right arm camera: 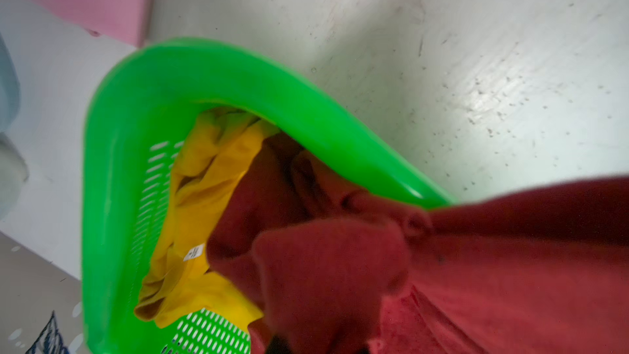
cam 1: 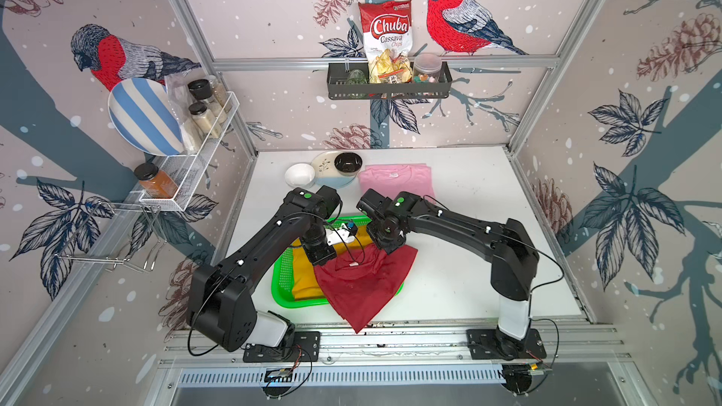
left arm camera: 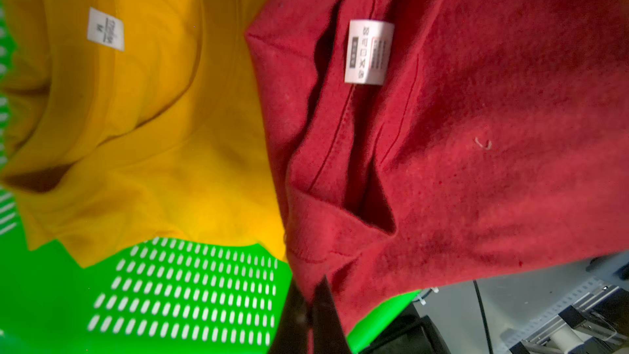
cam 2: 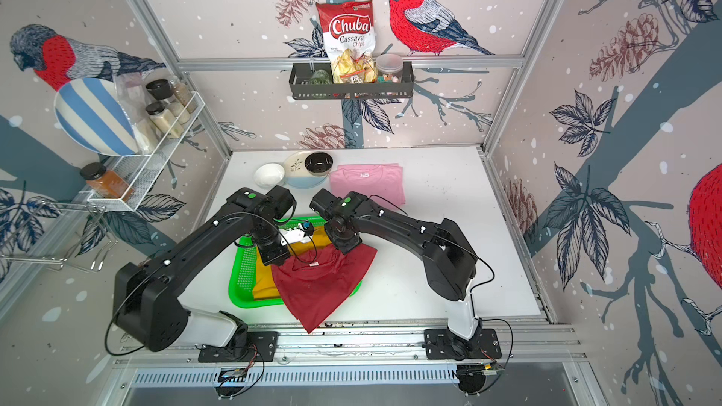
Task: Put the folded t-shirts into the basket
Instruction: Move the bin to the center of the board.
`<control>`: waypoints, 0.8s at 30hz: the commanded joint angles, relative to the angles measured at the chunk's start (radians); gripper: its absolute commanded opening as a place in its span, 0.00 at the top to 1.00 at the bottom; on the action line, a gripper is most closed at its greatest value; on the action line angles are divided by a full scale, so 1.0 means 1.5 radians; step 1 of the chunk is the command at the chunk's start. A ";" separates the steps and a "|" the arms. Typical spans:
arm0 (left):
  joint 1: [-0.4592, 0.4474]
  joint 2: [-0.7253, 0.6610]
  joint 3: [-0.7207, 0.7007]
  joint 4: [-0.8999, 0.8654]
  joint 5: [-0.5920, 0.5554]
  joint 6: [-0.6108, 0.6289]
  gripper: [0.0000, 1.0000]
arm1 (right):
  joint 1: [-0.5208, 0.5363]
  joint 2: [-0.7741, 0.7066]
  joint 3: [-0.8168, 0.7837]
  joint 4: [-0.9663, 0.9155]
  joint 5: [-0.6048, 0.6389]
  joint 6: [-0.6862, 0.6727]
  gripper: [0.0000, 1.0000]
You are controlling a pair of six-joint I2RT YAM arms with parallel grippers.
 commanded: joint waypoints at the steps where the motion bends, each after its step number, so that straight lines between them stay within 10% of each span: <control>1: -0.002 0.014 -0.014 0.076 0.053 -0.016 1.00 | -0.019 0.029 0.010 -0.024 -0.031 -0.031 0.98; 12: -0.189 0.185 0.095 0.121 0.106 -0.095 1.00 | -0.163 -0.118 -0.165 -0.119 0.049 -0.109 0.98; 24: -0.297 0.457 0.568 -0.013 0.202 -0.145 1.00 | -0.431 -0.515 -0.352 -0.249 0.109 -0.221 0.98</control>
